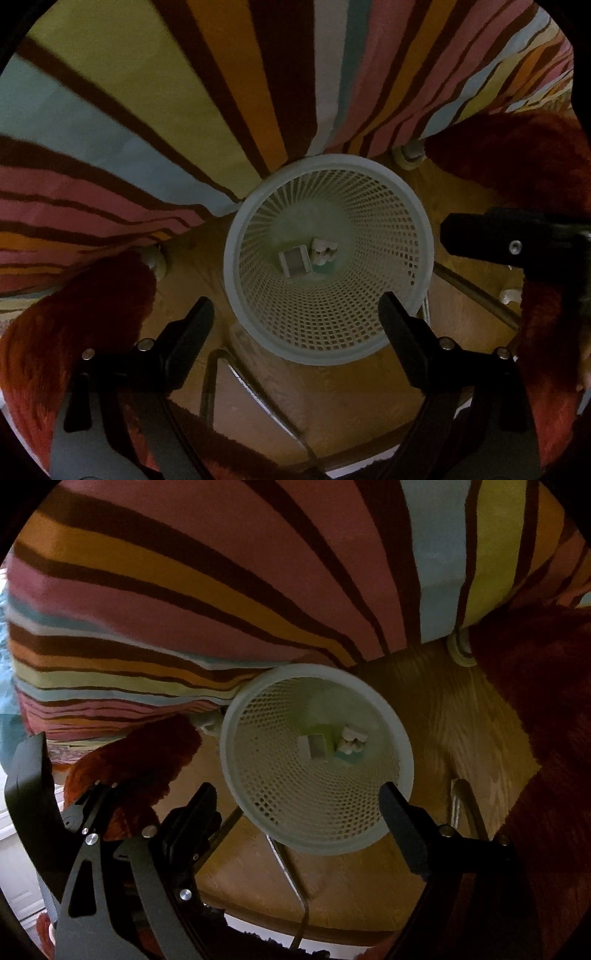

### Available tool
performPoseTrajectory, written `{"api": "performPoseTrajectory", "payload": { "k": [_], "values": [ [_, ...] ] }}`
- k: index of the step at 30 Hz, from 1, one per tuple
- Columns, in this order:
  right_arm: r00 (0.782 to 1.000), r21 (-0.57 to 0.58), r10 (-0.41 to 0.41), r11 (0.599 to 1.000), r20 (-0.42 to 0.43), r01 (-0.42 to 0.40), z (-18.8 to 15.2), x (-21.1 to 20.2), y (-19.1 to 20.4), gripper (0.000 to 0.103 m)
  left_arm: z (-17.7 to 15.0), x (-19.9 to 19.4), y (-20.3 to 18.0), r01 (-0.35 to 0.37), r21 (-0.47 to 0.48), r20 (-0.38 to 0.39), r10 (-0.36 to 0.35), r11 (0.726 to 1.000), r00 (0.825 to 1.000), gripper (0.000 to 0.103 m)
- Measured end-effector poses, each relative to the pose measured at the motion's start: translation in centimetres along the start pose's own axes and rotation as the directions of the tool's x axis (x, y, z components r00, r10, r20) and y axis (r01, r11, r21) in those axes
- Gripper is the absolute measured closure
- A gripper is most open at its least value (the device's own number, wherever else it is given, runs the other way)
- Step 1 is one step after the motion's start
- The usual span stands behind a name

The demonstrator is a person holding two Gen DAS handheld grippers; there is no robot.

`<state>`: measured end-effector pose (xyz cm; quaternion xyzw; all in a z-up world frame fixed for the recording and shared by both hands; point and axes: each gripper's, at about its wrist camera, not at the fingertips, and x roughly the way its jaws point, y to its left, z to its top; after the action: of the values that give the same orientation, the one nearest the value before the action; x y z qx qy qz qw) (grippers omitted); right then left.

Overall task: Collect trash
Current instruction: 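Raise both open tools from the basket back toward the bed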

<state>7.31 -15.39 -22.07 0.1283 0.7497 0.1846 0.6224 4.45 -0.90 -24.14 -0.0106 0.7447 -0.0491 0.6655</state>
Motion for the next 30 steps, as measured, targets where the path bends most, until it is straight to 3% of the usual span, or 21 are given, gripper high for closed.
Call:
{"api": "performPoseTrajectory", "payload": {
  "k": [11, 14, 17, 21, 24, 27, 30],
  "values": [
    [0.988, -0.115, 0.030, 0.993, 0.154, -0.012, -2.0, -4.3, 1.7, 0.018, -1.6, -4.0, 1.5, -0.009, -0.057, 0.155, 0.017, 0.998, 0.988, 0.015],
    [0.970, -0.149, 0.023, 0.989, 0.240, 0.013, -2.4, -6.1, 2.4, 0.018, -1.9, -5.2, 1.9, -0.015, -0.068, 0.204, 0.029, 0.998, 0.979, 0.015],
    [0.938, -0.217, 0.017, 0.974, 0.345, 0.062, -2.9, -8.5, 3.9, 0.018, -2.3, -6.4, 2.1, -0.027, -0.085, 0.264, 0.049, 0.996, 0.963, 0.015],
    [0.887, -0.282, -0.003, 0.948, 0.461, 0.149, -3.6, -10.6, 5.4, 0.018, -3.0, -8.9, 2.6, 0.001, -0.104, 0.368, 0.037, 0.995, 0.929, 0.015],
    [0.846, -0.300, -0.021, 0.930, 0.533, 0.212, -3.9, -11.7, 5.9, 0.018, -3.8, -10.6, 3.2, -0.027, -0.128, 0.445, 0.082, 0.991, 0.892, 0.015],
    [0.823, -0.305, -0.029, 0.921, 0.567, 0.242, -3.8, -12.1, 5.9, 0.018, -4.3, -12.1, 4.0, -0.058, -0.152, 0.502, 0.128, 0.987, 0.855, 0.015],
    [0.799, -0.328, -0.008, 0.909, 0.601, 0.256, -4.0, -13.0, 6.1, 0.018, -4.5, -13.5, 4.8, -0.034, -0.163, 0.545, 0.119, 0.986, 0.830, 0.015]
  ]
}}
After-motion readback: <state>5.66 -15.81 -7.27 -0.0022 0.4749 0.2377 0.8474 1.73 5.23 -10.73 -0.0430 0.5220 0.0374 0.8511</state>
